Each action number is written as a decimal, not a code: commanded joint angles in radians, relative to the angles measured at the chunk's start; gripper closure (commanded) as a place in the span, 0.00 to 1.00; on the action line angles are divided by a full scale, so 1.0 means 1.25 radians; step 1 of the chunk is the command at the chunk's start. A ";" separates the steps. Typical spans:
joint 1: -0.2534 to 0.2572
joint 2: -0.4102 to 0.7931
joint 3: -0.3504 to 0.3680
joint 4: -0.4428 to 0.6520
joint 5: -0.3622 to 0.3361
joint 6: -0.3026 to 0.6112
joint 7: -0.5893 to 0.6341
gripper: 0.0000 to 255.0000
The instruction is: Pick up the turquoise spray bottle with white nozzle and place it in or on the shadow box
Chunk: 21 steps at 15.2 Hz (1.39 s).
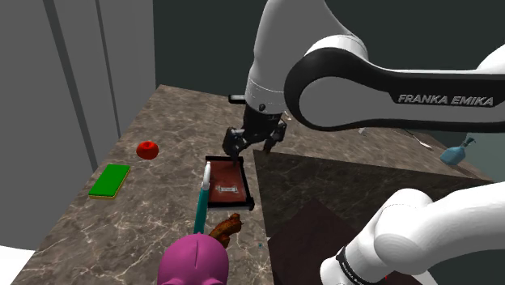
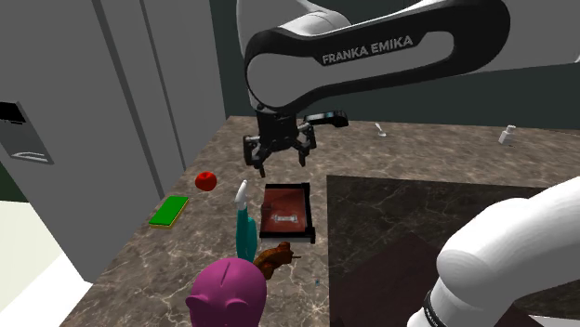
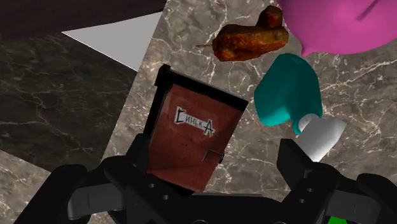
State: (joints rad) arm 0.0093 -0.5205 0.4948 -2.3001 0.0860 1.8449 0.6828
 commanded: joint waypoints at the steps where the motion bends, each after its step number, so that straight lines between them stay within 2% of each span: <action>1: -0.005 0.044 0.038 0.018 0.005 0.018 0.060 0.00; 5: -0.024 0.155 0.118 0.080 -0.010 0.048 0.183 0.00; 8: -0.037 0.255 0.176 0.138 -0.045 0.067 0.286 0.00; 16: -0.039 0.286 0.186 0.078 -0.064 0.150 0.304 0.00; 21: -0.039 0.286 0.185 0.078 -0.064 0.150 0.304 0.00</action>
State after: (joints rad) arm -0.0395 -0.1634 0.7266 -2.2020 0.0060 2.0314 1.0630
